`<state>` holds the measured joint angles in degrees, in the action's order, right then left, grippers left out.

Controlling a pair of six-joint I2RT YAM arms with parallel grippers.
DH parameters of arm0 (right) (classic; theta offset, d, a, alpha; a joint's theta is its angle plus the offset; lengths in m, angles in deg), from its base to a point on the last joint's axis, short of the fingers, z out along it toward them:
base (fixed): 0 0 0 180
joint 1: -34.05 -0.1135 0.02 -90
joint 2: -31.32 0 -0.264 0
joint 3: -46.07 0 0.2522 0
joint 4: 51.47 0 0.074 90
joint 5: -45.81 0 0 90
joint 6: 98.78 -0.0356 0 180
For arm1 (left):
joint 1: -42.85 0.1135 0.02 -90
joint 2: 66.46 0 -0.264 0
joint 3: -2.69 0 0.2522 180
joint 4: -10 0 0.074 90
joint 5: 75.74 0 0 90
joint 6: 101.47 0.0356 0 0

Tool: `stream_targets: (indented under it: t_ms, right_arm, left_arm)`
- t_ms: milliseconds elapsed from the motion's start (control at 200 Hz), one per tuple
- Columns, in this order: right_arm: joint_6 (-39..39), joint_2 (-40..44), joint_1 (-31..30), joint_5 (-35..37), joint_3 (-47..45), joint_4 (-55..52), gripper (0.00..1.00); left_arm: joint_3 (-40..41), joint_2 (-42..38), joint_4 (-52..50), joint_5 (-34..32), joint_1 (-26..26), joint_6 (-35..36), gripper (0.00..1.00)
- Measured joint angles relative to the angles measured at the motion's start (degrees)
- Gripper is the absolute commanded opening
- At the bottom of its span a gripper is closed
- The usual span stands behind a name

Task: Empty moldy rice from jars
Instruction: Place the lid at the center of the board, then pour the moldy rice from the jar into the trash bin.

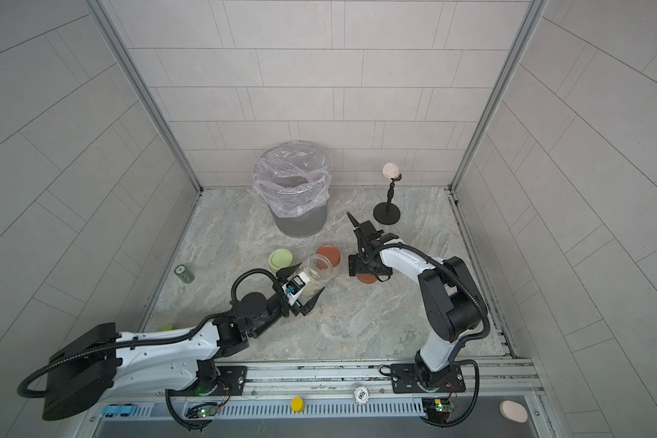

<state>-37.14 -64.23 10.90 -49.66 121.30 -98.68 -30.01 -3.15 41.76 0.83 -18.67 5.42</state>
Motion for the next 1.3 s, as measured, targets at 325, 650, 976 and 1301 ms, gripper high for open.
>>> stream_targets:
  t_ms: [325,650,976,1301]
  right_arm:
    - [1.2,15.0,-0.1,-0.6,1.0,-4.8,0.95]
    - [5.4,35.2,-0.2,-9.6,1.2,-3.5,0.95]
    - [7.7,39.8,-4.7,-18.0,-0.6,7.3,0.99]
    - [8.7,30.9,-10.3,-18.9,4.7,20.1,1.0]
  left_arm:
    - [-1.7,-3.0,-4.8,-0.3,0.0,-0.9,0.0]
    - [-10.8,-3.6,-15.9,-2.5,3.1,0.5,0.0]
    - [-26.2,-3.9,-30.3,1.4,16.2,0.1,0.0]
    - [-37.9,0.9,-38.7,6.4,23.8,1.6,0.0]
